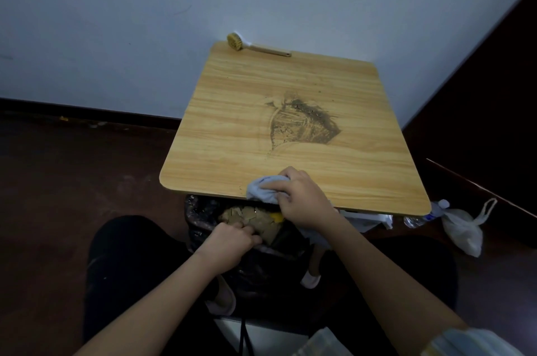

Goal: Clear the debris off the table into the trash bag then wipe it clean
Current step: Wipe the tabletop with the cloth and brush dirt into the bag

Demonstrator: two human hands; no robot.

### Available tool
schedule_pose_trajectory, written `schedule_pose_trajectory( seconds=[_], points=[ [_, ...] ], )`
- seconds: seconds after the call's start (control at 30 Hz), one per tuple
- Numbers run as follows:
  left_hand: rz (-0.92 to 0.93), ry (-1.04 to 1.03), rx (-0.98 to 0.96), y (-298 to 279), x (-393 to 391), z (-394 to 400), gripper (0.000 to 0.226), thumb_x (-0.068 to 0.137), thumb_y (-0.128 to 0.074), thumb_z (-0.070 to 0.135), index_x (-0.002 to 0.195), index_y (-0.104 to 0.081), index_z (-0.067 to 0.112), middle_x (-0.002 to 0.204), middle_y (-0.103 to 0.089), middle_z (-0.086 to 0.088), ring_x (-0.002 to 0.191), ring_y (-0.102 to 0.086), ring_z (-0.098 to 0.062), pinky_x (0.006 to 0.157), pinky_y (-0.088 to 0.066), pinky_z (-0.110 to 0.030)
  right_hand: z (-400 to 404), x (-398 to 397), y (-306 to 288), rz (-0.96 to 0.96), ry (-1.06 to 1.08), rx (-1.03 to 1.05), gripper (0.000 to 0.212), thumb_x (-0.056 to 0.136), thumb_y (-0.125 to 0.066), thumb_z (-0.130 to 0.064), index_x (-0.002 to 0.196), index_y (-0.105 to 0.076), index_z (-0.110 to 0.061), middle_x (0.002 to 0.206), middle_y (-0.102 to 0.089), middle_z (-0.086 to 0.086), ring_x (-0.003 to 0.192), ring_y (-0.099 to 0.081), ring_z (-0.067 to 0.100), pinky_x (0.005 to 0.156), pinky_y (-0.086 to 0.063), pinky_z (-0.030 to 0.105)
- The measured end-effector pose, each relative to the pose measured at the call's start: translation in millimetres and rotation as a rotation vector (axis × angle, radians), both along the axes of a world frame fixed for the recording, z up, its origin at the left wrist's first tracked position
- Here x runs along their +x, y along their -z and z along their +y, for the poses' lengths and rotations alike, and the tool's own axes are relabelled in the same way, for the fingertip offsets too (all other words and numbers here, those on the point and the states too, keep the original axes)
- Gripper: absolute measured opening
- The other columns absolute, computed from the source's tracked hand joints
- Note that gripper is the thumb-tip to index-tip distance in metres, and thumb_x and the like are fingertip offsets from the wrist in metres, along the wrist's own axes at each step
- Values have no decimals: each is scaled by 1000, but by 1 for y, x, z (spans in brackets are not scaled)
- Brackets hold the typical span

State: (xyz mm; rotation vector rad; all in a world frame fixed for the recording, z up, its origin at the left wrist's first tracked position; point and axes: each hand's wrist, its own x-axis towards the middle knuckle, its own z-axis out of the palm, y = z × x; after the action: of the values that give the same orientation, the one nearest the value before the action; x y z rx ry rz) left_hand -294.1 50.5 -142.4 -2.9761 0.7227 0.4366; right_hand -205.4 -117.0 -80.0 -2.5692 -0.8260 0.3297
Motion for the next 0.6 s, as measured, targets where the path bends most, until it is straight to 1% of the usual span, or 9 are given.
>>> schedule_pose_trajectory(
  seconds=[0.07,0.2,0.27,0.33,0.4,0.43,0.47,0.53,0.6],
  points=[
    [-9,3,-5,-2,1,0,35,92,-43,13,124,-50,27,126,-51,-1,110,-53,-27,63,-32,-31,-5,9,-1,3,99,42,40,95,-45,-11,128,-62,-26,105,-46,4,104,-42,29,77,-33,30],
    [-11,0,-10,-3,5,-3,36,90,-44,11,122,-52,28,122,-53,1,109,-54,-25,62,-33,-31,-18,31,-6,-64,350,160,33,95,-52,-16,125,-65,-21,123,-59,10,116,-50,29,92,-43,33],
    [-8,12,-10,-2,7,-5,38,90,-45,10,123,-52,28,122,-53,2,109,-53,-24,61,-33,-30,-27,42,-7,-72,449,234,33,95,-53,-16,126,-65,-16,130,-61,7,118,-54,26,94,-45,32],
    [0,14,-10,0,8,-8,39,90,-46,10,124,-51,28,122,-53,2,109,-53,-24,60,-33,-30,-36,53,-5,-52,545,289,34,95,-52,-16,127,-64,-15,131,-61,4,108,-60,24,85,-48,30],
    [7,16,-5,1,10,-12,40,90,-46,10,125,-50,29,122,-53,2,110,-52,-24,60,-33,-31,-43,66,0,14,660,359,34,95,-52,-17,128,-63,-18,130,-62,3,83,-63,21,66,-48,28],
    [7,17,-4,1,12,-13,40,91,-45,11,126,-50,29,122,-53,2,110,-52,-24,59,-33,-31,-46,73,1,48,712,388,34,95,-51,-17,127,-63,-20,130,-61,3,76,-63,22,59,-47,30],
    [10,19,-2,1,12,-15,40,92,-45,11,126,-50,29,122,-53,2,110,-52,-24,60,-33,-31,-50,79,3,69,750,405,34,96,-51,-16,127,-63,-21,132,-60,2,76,-63,23,57,-48,30],
    [16,22,2,2,13,-17,40,92,-45,11,127,-50,29,122,-53,2,111,-52,-24,60,-33,-30,-58,91,6,63,797,417,34,96,-49,-15,128,-62,-20,136,-57,1,84,-65,23,63,-50,28],
    [30,26,-2,5,16,-20,40,91,-45,11,126,-50,28,122,-52,1,111,-52,-24,60,-32,-29,-67,106,8,17,852,392,35,97,-48,-14,129,-61,-18,137,-56,2,100,-63,25,78,-50,29]
  ],
)
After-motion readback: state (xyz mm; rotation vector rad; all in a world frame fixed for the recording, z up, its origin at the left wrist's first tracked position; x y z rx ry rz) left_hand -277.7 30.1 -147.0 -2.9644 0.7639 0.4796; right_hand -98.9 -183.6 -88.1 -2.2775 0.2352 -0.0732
